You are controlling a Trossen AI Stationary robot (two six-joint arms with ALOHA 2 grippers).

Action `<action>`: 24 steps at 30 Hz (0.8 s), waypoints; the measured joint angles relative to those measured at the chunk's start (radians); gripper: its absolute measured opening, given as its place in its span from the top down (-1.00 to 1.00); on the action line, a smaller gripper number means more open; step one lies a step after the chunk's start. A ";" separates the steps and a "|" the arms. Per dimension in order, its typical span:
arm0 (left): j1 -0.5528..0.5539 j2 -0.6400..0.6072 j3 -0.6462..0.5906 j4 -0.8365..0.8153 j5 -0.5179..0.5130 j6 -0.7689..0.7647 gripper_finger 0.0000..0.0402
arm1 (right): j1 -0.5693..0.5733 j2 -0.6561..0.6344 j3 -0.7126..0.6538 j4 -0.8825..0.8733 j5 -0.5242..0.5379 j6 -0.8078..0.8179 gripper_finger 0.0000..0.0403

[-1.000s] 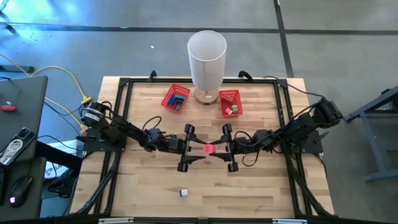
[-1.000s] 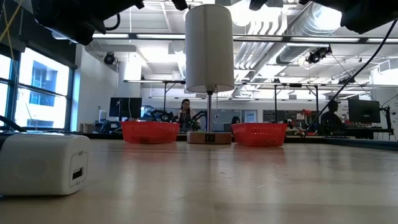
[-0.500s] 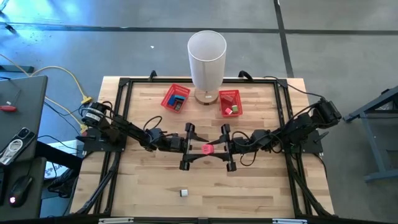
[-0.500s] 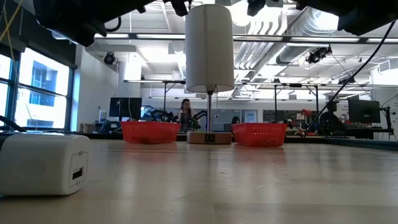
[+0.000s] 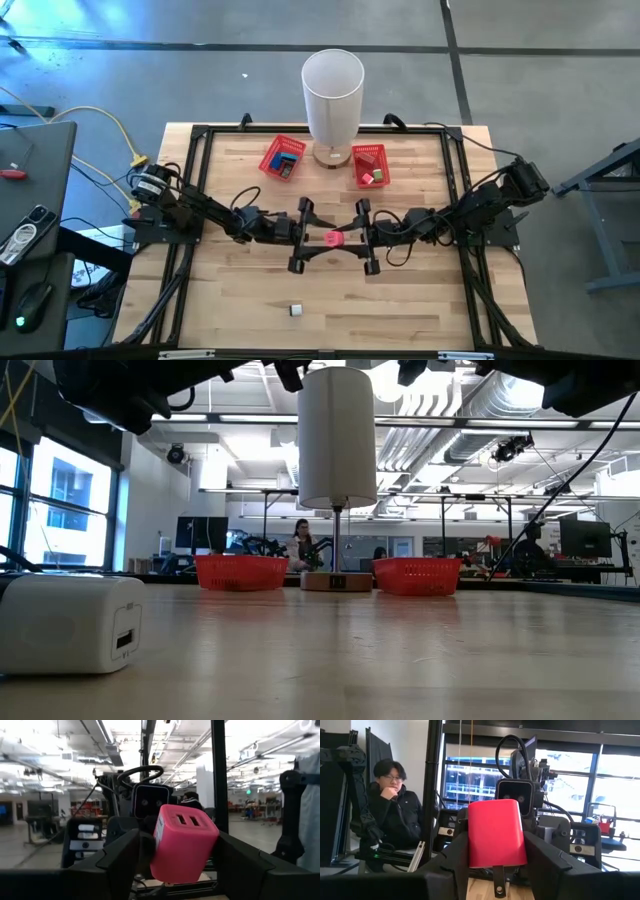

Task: Sort adapters and digital timers
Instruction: Put the pink charger adapter into the right red bin

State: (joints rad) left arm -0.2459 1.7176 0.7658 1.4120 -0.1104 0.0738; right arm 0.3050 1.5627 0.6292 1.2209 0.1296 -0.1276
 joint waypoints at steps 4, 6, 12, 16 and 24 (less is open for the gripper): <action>0.000 -0.002 0.000 -0.014 0.006 0.116 -0.16 | 0.001 0.000 0.000 -0.006 -0.003 0.000 0.31; 0.000 -0.002 0.000 -0.028 0.010 0.160 -0.14 | 0.001 0.000 0.000 -0.012 -0.004 0.000 0.31; -0.001 -0.003 0.000 -0.040 0.009 0.169 0.11 | 0.001 0.000 0.000 -0.016 0.003 0.001 0.31; -0.001 -0.004 0.000 -0.037 -0.001 0.192 0.27 | 0.000 -0.002 0.000 -0.015 0.016 0.009 0.31; -0.031 -0.003 -0.002 -0.043 -0.040 0.224 0.30 | -0.004 -0.003 0.000 -0.053 0.012 0.024 0.27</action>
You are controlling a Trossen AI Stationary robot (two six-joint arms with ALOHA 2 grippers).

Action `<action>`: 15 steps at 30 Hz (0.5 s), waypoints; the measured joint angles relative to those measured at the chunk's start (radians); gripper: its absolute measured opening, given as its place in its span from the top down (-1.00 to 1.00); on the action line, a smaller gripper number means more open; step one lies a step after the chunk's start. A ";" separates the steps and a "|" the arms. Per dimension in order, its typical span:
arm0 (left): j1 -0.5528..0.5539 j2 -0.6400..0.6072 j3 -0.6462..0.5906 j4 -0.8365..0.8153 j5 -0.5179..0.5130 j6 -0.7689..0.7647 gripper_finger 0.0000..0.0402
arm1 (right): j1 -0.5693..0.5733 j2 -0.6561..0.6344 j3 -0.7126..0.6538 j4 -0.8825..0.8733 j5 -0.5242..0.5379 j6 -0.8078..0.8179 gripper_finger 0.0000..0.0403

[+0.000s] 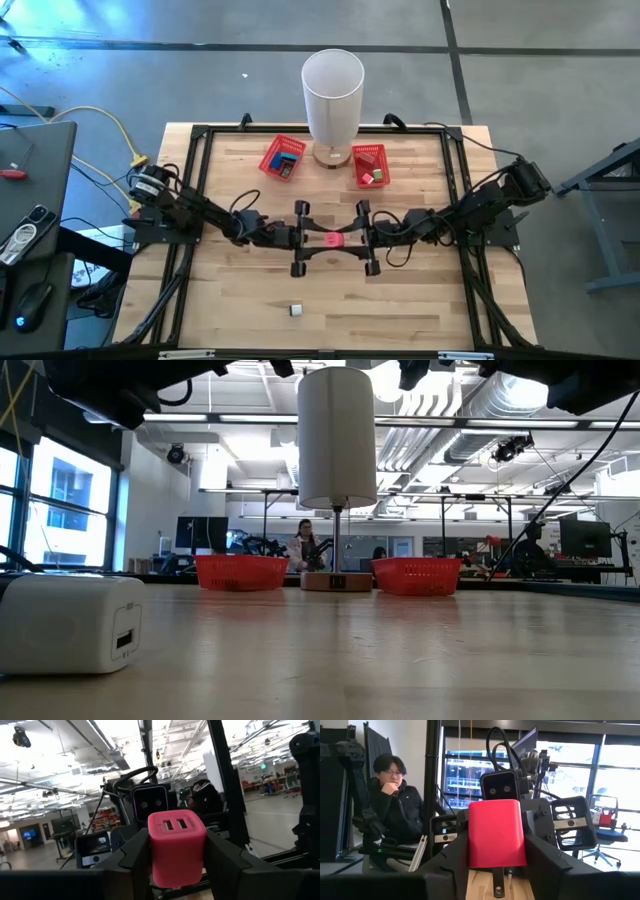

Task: Sort adapters and digital timers
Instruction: Put the pink charger adapter into the right red bin

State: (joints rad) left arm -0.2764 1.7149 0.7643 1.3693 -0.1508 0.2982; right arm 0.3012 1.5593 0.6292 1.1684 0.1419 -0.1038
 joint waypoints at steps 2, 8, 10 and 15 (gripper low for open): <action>-0.008 0.001 0.000 -0.006 -0.011 -0.002 0.30 | 0.004 0.000 0.000 -0.010 0.005 0.003 0.11; -0.014 0.002 -0.001 -0.008 -0.019 -0.029 0.31 | 0.041 0.001 0.000 -0.025 0.112 -0.008 -0.45; -0.014 0.002 -0.001 -0.022 -0.020 -0.068 0.31 | 0.058 0.001 0.000 -0.046 0.160 -0.039 -0.56; -0.012 -0.028 0.001 -0.182 -0.015 -0.174 0.32 | 0.127 0.005 0.000 -0.112 0.320 -0.091 -0.70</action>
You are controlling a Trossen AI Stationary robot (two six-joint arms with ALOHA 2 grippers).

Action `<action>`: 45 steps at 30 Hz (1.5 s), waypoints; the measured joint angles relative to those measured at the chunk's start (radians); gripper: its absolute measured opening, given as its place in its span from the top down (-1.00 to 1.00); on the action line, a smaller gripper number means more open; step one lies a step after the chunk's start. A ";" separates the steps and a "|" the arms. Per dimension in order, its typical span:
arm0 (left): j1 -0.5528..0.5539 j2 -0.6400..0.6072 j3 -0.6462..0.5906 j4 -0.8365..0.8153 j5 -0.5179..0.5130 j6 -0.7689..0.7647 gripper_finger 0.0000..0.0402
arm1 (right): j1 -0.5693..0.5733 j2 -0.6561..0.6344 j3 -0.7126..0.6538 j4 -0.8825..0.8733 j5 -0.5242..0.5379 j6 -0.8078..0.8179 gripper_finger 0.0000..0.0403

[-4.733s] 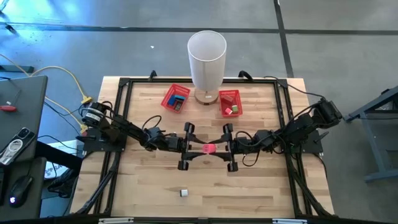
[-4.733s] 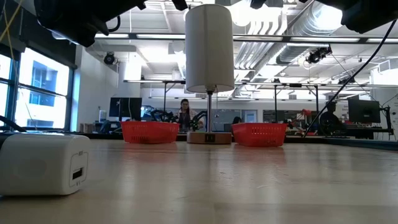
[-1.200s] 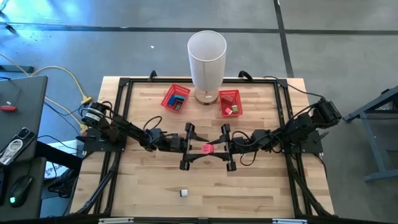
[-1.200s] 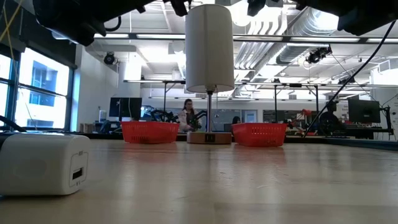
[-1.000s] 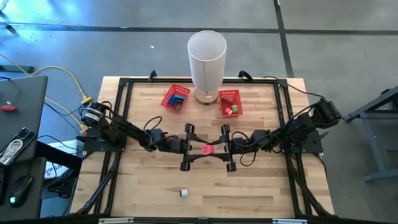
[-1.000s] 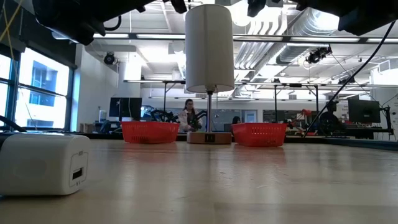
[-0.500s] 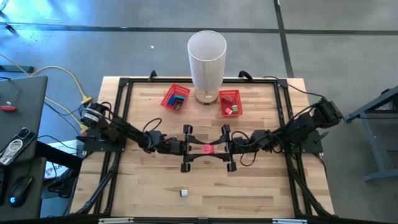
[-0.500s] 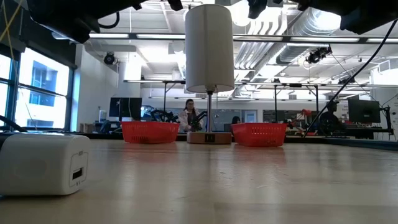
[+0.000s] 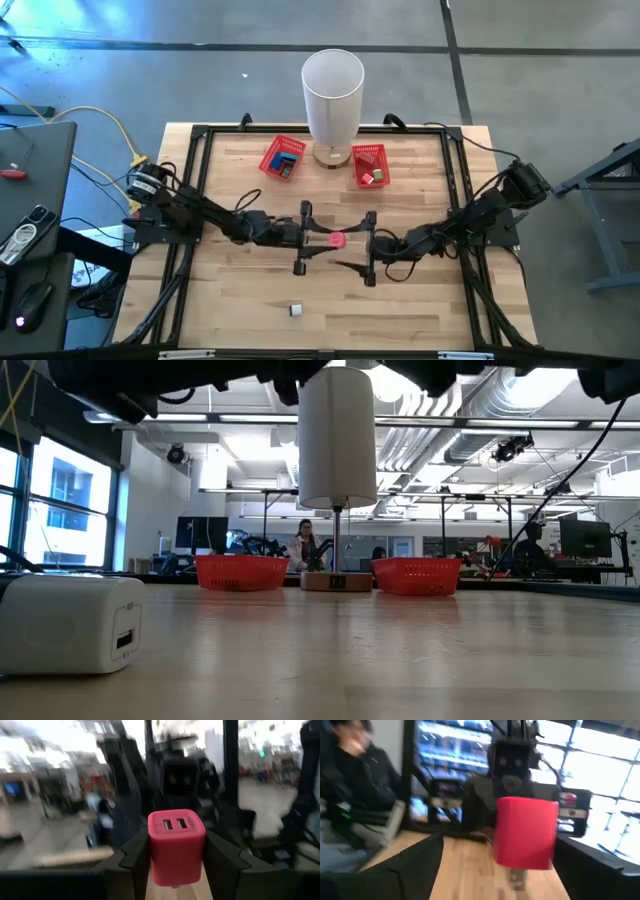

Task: Sort adapters and digital timers
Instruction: Put the pink charger adapter into the right red bin

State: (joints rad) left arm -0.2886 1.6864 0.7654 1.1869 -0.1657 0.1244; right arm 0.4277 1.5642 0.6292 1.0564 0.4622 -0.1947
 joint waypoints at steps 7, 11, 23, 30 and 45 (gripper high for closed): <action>0.002 -0.120 -0.001 -0.384 -0.022 -0.096 0.32 | 0.069 -0.002 0.002 -0.061 0.251 0.002 -0.66; -0.043 -0.150 -0.001 -0.501 -0.224 -0.021 0.32 | 0.078 -0.004 0.001 -0.061 0.346 0.125 -0.64; -0.127 -0.139 0.035 -0.646 -0.621 0.162 0.32 | -0.039 -0.105 0.001 -0.341 0.137 0.697 -0.64; -0.136 -0.089 0.142 -0.827 -0.710 0.161 0.32 | -0.089 -0.098 0.004 -0.390 0.008 0.771 -0.64; -0.139 0.046 0.344 -1.042 -0.875 0.159 0.32 | -0.088 -0.098 0.198 -0.795 0.090 0.749 -0.56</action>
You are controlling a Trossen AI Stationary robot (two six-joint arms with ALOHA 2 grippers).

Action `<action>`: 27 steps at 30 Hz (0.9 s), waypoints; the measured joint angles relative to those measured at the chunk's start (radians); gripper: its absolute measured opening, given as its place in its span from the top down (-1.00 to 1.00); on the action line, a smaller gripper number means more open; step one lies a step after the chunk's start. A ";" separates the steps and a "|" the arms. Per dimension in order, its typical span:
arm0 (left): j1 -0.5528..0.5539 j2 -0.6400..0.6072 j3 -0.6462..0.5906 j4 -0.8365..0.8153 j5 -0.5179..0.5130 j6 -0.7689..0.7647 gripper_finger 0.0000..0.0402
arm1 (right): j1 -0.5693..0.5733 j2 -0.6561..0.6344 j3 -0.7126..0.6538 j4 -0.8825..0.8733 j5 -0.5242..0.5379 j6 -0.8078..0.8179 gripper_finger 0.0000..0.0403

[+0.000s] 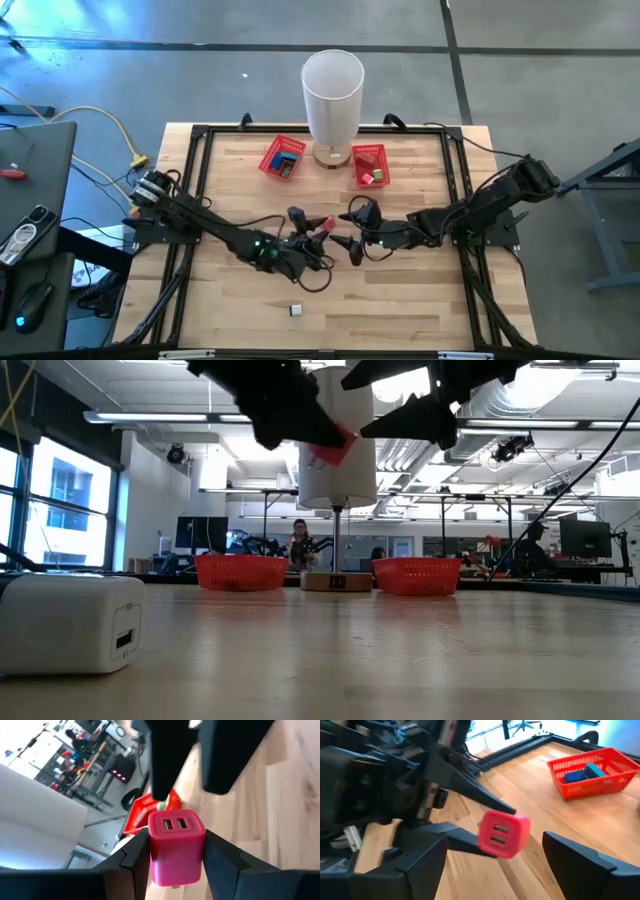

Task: Sort adapters and digital timers
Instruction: Put the pink charger adapter into the right red bin

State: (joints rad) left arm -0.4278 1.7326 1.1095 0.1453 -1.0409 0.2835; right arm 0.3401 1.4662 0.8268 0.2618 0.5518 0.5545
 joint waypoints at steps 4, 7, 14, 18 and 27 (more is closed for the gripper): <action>0.006 0.012 0.014 -0.002 0.005 0.001 0.32 | -0.001 0.000 0.000 -0.007 0.000 0.000 -0.58; 0.007 0.032 0.031 0.005 0.017 0.001 0.32 | -0.008 0.000 0.000 -0.012 0.002 -0.001 -0.58; 0.019 0.049 0.058 0.005 0.002 -0.011 0.32 | -0.044 0.011 0.000 -0.031 0.004 -0.005 -0.58; 0.021 0.049 0.068 0.000 -0.004 -0.020 0.32 | -0.061 0.025 0.000 -0.006 -0.011 -0.009 -0.58; 0.044 0.049 0.066 -0.016 0.024 -0.047 0.32 | -0.091 0.060 0.001 0.013 -0.034 -0.023 -0.58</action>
State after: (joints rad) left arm -0.3839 1.7817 1.1759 0.1292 -1.0165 0.2368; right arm 0.2496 1.5262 0.8276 0.2747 0.5175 0.5312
